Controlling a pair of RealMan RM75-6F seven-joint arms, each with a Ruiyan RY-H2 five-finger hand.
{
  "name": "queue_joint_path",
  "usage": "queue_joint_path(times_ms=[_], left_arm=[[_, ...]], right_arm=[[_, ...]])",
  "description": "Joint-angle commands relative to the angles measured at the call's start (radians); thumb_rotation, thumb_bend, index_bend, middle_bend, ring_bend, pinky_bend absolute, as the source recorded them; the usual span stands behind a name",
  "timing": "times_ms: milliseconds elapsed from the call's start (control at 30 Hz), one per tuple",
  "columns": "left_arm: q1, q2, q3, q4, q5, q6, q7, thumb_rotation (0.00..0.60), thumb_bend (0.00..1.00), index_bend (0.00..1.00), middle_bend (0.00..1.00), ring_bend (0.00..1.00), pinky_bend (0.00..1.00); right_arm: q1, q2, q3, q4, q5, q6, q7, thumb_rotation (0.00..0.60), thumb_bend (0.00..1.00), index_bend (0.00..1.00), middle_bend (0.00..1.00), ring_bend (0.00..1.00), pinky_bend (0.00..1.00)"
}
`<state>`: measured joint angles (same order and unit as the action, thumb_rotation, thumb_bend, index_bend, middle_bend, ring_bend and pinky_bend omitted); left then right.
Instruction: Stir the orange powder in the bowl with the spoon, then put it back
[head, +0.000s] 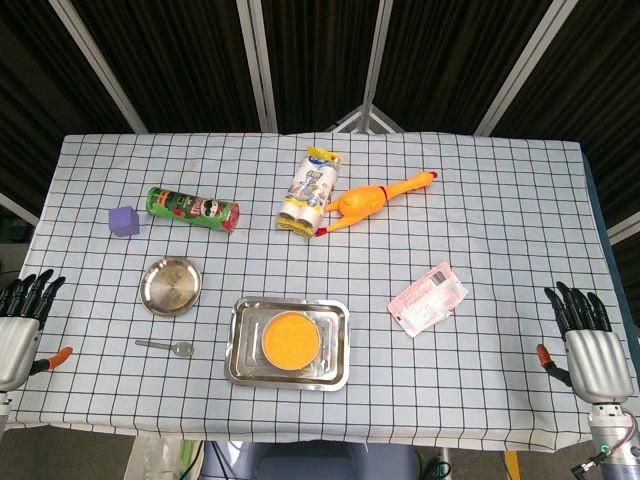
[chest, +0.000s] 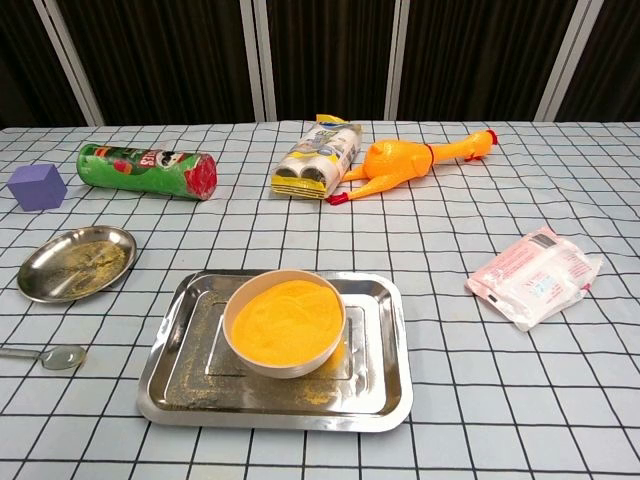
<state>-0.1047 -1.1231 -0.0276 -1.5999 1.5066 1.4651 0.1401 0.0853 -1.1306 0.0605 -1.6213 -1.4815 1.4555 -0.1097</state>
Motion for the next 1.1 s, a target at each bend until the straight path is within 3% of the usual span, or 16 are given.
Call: queue_joint_path(times_ms=[33,733,900,1100], left_arm=[[-0.001,0.003,0.002,-0.003,-0.003,-0.005,0.003,0.6,0.05,0.0,0.0,0.0,0.0],[-0.019,0.016,0.022,-0.047,-0.036,-0.085,0.041,0.6,0.05,0.01,0.0,0.0,0.0],[-0.04,0.006,0.03,-0.069,-0.048,-0.137,0.075,0.6,0.08,0.14,0.0,0.0,0.0],[-0.072,-0.019,0.03,-0.087,-0.071,-0.196,0.132,0.6,0.22,0.38,0.0,0.0,0.0]], right_arm=[[0.0,0.001,0.0,-0.001,-0.001,0.001,0.001,0.6,0.4,0.0,0.0,0.0,0.0],[0.001,0.001,-0.004,-0.005,0.002,-0.008,0.007,0.6,0.4,0.0,0.0,0.0,0.0],[0.0,0.0,-0.006,-0.007,-0.005,-0.005,-0.001,0.6,0.4,0.0,0.0,0.0,0.0],[0.001,-0.001,-0.007,-0.007,-0.003,-0.009,-0.001,0.6,0.4,0.0,0.0,0.0,0.0]])
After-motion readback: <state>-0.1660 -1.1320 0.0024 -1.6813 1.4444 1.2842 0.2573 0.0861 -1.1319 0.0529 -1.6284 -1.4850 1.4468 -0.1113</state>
